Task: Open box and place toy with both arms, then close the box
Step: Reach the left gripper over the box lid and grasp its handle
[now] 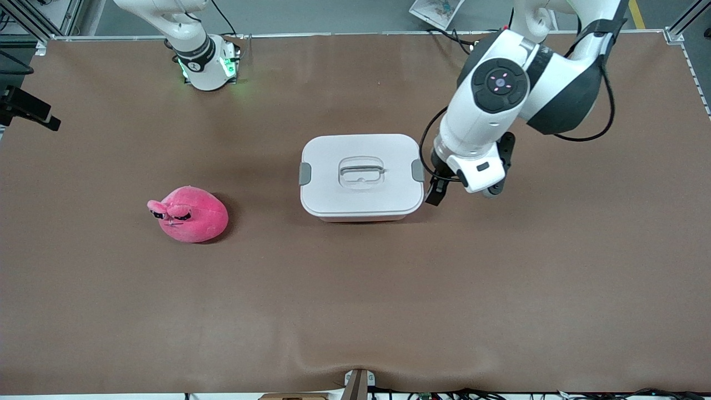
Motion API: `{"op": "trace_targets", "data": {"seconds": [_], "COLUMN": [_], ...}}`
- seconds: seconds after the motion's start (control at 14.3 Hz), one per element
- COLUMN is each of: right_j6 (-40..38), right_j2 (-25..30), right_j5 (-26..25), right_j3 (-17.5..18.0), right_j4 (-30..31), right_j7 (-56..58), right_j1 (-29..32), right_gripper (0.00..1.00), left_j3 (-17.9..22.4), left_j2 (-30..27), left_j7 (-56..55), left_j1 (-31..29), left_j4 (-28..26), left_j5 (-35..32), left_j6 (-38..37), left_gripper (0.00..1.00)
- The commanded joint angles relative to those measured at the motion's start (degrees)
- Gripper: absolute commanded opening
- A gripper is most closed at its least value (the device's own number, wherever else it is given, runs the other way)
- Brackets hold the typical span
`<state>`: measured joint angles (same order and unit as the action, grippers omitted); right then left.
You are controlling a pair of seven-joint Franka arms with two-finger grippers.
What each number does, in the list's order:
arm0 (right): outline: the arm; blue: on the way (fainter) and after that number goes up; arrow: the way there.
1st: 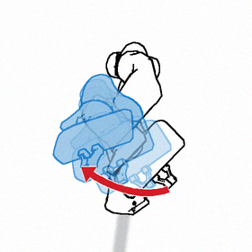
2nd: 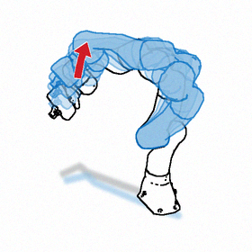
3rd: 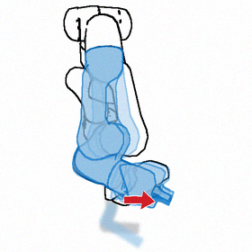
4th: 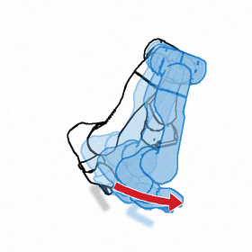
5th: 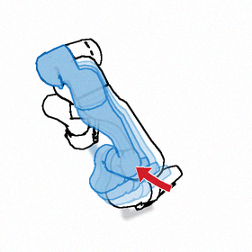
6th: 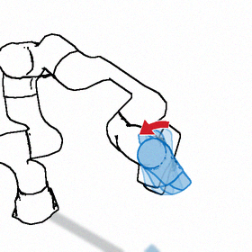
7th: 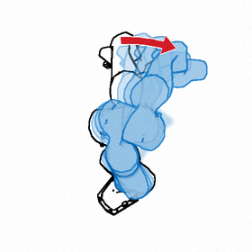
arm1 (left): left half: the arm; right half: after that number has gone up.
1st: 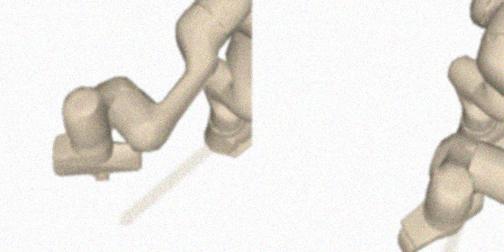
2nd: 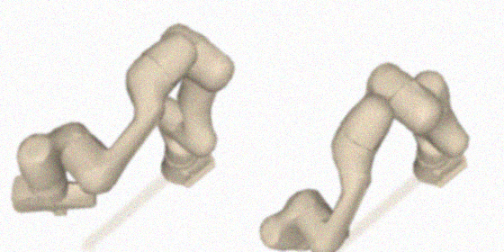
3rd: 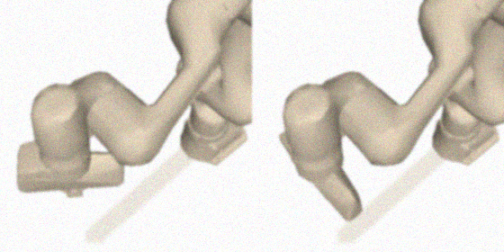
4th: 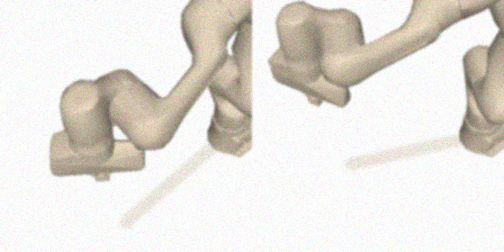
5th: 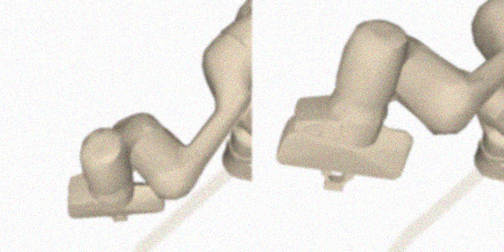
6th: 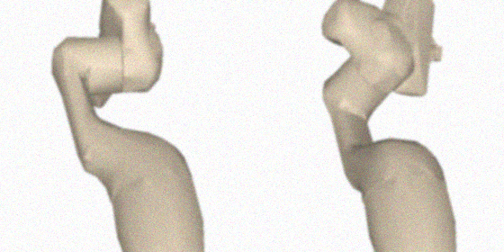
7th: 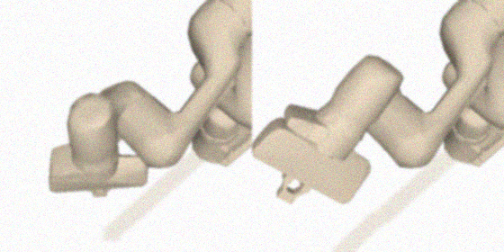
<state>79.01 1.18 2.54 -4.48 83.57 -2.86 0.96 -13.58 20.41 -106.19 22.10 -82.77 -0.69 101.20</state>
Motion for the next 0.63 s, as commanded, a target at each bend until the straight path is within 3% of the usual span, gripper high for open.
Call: {"op": "trace_targets", "data": {"seconds": [0.0, 0.56], "right_j6": [-0.5, -4.0], "right_j2": [-0.2, -5.0], "right_j5": [3.6, 3.8], "right_j3": [0.2, 0.4], "right_j4": [-0.6, 0.0], "right_j7": [-0.6, 0.1], "right_j1": [0.6, -1.8], "right_gripper": [1.0, 1.0], "left_j3": [0.2, 0.2], "left_j2": [1.4, 6.5], "left_j7": [-4.3, -18.7], "left_j1": [2.0, 9.0], "left_j4": [0.4, 0.5], "left_j5": [-0.2, -4.4], "left_j6": [1.3, 5.6], "left_gripper": [1.0, 1.0]}}
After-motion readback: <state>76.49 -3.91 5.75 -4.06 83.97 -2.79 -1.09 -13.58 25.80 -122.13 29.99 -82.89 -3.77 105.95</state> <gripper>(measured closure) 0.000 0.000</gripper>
